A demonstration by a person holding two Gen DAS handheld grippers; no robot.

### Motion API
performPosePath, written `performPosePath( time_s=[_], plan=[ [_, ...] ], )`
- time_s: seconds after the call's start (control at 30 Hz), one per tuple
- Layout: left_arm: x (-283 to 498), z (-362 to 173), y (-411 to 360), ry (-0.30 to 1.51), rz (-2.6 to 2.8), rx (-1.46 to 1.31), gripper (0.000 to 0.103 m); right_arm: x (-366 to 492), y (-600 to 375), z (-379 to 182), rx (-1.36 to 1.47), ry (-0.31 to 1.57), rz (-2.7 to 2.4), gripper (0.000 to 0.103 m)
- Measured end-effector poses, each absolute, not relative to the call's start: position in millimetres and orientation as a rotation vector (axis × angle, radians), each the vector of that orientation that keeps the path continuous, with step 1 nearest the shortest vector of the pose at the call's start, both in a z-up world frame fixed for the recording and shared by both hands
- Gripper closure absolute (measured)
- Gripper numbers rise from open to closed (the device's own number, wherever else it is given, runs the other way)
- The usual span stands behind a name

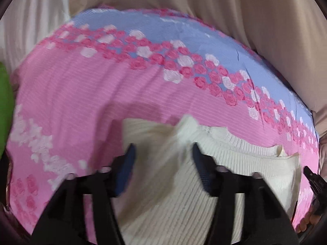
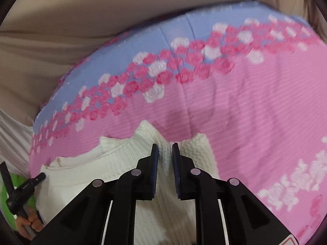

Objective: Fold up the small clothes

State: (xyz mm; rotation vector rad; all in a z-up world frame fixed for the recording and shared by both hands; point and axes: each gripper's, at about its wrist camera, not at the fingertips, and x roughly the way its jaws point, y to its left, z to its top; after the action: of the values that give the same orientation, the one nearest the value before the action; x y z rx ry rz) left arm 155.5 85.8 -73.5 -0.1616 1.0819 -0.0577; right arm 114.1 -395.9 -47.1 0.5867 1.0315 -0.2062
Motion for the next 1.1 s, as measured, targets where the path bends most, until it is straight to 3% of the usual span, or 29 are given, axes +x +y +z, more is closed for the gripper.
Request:
performPosePath(
  time_s=[0.03,0.17,0.33,0.57,0.6,0.67,0.7,0.73,0.87,0.9,1.0,1.1],
  plan=[
    [145.0,-69.3,93.3,1.062,-0.033,-0.163,0.024,101.1,-388.5,-31.2,0.553,0.993,-0.209,0.084],
    [96.0,-78.6,124.4,1.117,0.002,-0.187,0.023,57.0,-349.6,-7.8,0.507,0.968,-0.114,0.077],
    [33.8,-124.7,171.4,1.283,0.045,-0.440,0.020,19.7,-307.8,-71.3,0.362,1.150,-0.094,0.076],
    [23.2,-125.8,176.2,1.220,0.046,-0.476,0.009,48.3,-269.1,-7.3,0.399,1.081,0.077,0.072],
    [23.4,-125.8,175.5,1.214,0.055,-0.487,0.011,55.3,-257.6,-0.1,0.393,1.074,0.114,0.072],
    [21.9,-123.2,174.8,1.202,0.031,-0.488,0.035,79.0,-227.9,5.7,0.381,1.070,0.208,0.072],
    [23.1,-122.7,172.3,1.206,-0.070,-0.517,0.079,91.1,-215.9,3.3,0.375,1.079,0.238,0.072],
    [24.6,-123.3,170.6,1.232,-0.113,-0.544,0.088,107.7,-198.2,-4.4,0.351,1.103,0.267,0.072],
    [8.5,-85.8,170.3,1.144,-0.173,-0.585,0.094,148.6,-154.1,-61.7,0.217,1.260,0.244,0.071],
    [5.8,-73.3,166.5,1.117,-0.199,-0.581,0.094,147.2,-151.2,-62.4,0.208,1.205,0.243,0.066],
    [4.8,-28.4,132.0,1.032,-0.315,-0.523,0.095,145.4,-142.7,-56.2,0.159,1.211,0.246,0.061],
    [16.3,6.1,71.2,0.978,-0.481,-0.411,0.095,137.6,-163.6,-42.3,0.274,1.213,0.282,0.061]
  ],
)
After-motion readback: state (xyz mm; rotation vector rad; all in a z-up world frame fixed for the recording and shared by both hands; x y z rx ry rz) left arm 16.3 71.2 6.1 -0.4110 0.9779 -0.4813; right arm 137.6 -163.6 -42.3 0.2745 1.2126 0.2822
